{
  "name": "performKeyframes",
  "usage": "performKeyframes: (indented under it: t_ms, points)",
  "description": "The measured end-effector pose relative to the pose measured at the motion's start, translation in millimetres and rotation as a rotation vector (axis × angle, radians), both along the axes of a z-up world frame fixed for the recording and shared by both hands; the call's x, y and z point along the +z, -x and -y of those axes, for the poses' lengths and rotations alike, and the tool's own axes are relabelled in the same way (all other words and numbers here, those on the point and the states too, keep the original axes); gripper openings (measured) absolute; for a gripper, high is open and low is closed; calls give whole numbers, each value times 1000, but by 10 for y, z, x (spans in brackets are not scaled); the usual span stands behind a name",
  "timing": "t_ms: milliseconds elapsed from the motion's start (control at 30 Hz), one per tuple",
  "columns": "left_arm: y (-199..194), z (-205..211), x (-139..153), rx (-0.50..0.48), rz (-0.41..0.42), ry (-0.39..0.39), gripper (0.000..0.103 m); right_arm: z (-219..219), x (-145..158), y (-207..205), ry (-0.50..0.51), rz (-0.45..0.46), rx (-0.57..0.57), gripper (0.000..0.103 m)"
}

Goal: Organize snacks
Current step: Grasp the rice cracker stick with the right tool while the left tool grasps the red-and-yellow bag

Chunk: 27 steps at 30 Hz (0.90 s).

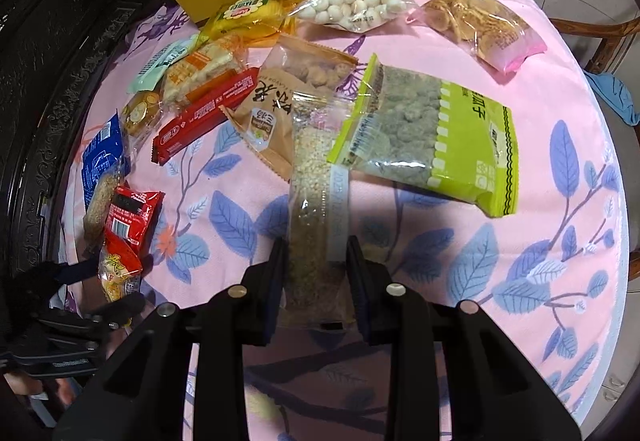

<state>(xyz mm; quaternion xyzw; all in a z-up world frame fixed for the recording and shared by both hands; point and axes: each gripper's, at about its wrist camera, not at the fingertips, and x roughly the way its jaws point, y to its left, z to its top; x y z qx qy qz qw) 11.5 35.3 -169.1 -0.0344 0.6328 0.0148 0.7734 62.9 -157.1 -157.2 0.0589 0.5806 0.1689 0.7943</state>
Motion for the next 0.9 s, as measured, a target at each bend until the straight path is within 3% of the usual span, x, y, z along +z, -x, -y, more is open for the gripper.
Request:
performKeyframes:
  t_ms: [100, 200, 333, 633, 900]
  points:
    - [13, 17, -37, -7, 39, 9, 86, 7, 2, 21, 2, 8, 1, 31]
    - [25, 43, 0, -25, 102, 20, 58, 0, 5, 44, 10, 17, 0, 31]
    - [31, -22, 20, -4, 128, 33, 39, -25, 7, 44, 22, 21, 1, 31]
    - [118, 150, 380, -54, 201, 66, 36, -29, 8, 60, 21, 25, -25, 30]
    - [-318, 296, 606, -66, 253, 82, 36, 47, 317, 116, 7, 86, -32, 30]
